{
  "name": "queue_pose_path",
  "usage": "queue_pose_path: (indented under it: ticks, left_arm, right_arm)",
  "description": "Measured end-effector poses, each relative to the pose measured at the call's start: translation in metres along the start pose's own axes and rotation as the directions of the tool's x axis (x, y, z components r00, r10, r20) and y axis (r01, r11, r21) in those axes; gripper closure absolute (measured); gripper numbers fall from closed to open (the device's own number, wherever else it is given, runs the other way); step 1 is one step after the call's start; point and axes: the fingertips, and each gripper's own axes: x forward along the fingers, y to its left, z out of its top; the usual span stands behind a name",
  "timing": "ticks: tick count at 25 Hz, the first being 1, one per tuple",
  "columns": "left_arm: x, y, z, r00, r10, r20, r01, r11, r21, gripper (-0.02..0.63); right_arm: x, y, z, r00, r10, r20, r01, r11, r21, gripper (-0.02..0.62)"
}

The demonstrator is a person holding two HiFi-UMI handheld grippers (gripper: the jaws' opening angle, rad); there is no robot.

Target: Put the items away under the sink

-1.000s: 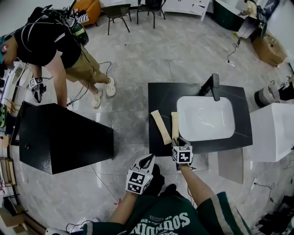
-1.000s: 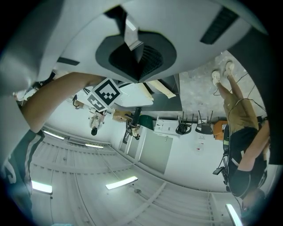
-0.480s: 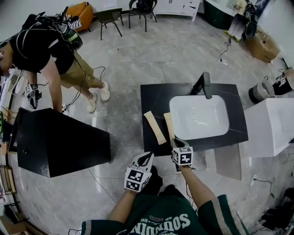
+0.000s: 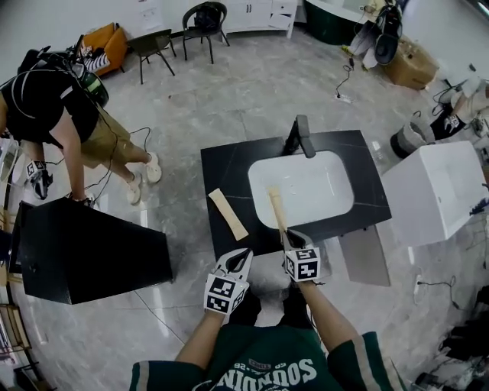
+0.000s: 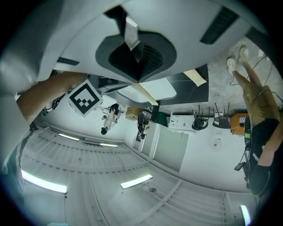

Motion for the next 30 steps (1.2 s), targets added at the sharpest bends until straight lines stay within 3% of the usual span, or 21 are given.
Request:
queue_pose_path:
  ticks: [9,19,30]
  left_arm:
    - [0.065,-0.085,0.020,1.000,0.008,-0.006,-0.008,1.000,0.017,0.595]
    - [0.140,-0.160,0.046,0.988,0.153,0.024,-0.153,0.988,-0.008,0.595]
    - [0.156,-0.202,0.029,0.984,0.177,0.012,-0.177,0.984,0.006,0.595]
  right_arm:
    - [-0.054,-0.089,-0.006,0.999,-0.003,0.034,0.003,1.000,0.004,0.540]
    - [-0.084,-0.191,0.006,0.996,0.081,0.039,-0.076,0.991,-0.111,0.540]
    - [-0.114,-0.238,-0.031,0.994,0.091,0.054,-0.085,0.991,-0.105,0.540]
